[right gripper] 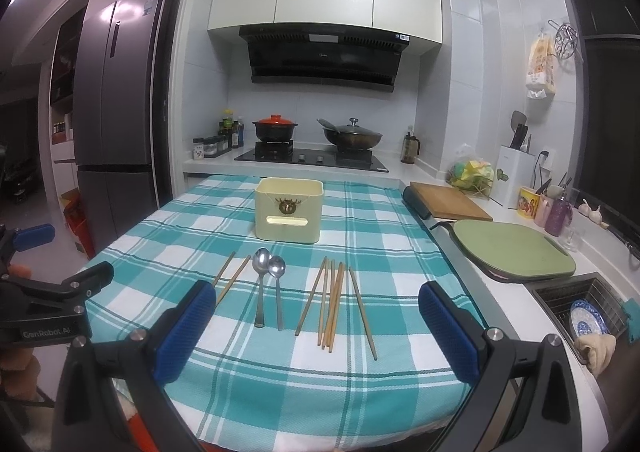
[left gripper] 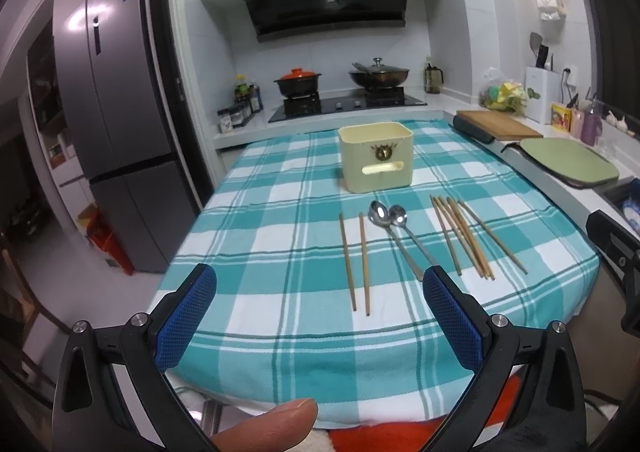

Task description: Organize utensils

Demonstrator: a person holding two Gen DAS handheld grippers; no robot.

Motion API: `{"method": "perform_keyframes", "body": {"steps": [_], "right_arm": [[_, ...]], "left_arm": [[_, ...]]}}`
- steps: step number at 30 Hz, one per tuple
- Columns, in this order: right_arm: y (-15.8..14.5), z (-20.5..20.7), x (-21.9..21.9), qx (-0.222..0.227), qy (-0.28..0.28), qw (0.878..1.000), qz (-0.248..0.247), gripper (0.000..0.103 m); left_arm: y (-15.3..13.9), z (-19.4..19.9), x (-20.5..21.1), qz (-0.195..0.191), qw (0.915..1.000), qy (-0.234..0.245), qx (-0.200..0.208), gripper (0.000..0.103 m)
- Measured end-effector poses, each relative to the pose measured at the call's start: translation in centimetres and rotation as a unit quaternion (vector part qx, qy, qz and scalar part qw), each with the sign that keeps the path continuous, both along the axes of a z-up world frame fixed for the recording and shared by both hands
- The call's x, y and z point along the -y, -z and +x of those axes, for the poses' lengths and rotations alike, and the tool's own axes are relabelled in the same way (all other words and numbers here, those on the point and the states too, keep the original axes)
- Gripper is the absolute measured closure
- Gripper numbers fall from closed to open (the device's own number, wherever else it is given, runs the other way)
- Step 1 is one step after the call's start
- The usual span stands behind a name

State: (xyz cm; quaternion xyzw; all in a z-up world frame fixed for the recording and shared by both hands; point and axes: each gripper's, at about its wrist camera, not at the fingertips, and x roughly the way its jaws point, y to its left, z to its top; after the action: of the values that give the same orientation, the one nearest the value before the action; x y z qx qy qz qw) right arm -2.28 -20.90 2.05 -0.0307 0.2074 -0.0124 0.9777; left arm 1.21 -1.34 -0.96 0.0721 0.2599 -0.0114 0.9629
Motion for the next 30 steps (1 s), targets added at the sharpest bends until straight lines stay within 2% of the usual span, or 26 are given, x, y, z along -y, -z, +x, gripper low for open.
{"method": "perform_keyframes", "body": {"steps": [11, 20, 30], "right_arm": [[0.4, 0.4, 0.1, -0.004, 0.005, 1.0, 0.0, 0.0], [0.5, 1.0, 0.4, -0.01, 0.01, 1.0, 0.0, 0.0], [0.9, 1.4, 0.7, -0.016, 0.025, 1.0, -0.01, 0.0]], "left_arm": [[0.3, 0.6, 0.8, 0.003, 0.9998, 0.016, -0.008, 0.0], [0.4, 1.2, 0.7, -0.013, 0.9995, 0.023, -0.018, 0.0], [1.0, 1.9, 1.2, 0.006, 0.9995, 0.016, -0.028, 0.0]]}}
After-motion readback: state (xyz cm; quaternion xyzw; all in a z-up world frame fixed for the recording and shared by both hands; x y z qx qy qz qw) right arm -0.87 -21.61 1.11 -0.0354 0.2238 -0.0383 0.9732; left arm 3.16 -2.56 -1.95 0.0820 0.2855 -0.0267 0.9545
